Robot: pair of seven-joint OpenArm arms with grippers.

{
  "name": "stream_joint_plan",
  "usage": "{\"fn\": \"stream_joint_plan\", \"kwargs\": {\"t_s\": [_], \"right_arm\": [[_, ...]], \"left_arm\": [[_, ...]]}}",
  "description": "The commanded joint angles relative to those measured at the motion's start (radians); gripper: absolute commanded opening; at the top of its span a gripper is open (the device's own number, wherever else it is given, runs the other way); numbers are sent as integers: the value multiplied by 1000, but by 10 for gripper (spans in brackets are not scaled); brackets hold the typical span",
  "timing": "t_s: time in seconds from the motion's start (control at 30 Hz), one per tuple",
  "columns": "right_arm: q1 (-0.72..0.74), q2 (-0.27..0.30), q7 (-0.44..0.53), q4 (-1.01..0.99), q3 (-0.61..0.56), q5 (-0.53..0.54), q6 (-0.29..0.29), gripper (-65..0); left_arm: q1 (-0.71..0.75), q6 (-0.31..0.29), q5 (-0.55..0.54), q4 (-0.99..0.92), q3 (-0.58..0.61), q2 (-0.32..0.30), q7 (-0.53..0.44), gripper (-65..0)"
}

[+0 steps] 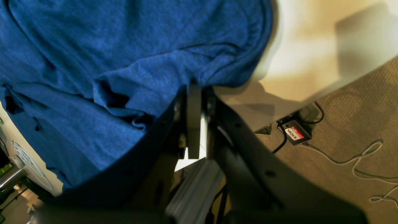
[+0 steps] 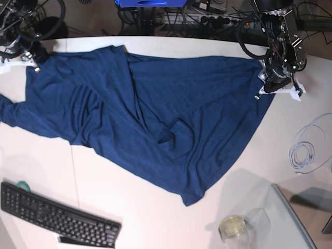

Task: Layout the t-shirt on the table in an organized manner, then fold the t-shirt properly
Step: 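Release and regrasp the shirt edge with the left gripper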

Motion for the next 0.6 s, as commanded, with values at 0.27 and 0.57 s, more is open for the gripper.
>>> {"fn": "stream_joint_plan", "kwargs": {"t_s": [0.27,0.57], "right_arm": [[-3,10,3,12,-1,14,3,-650],[-5,11,3,12,-2,14,3,-650]], "left_arm": [[76,-2,-2,134,-104,27,-4,-650],[119,-10,-3,131,-220,50,-3,-650]]}}
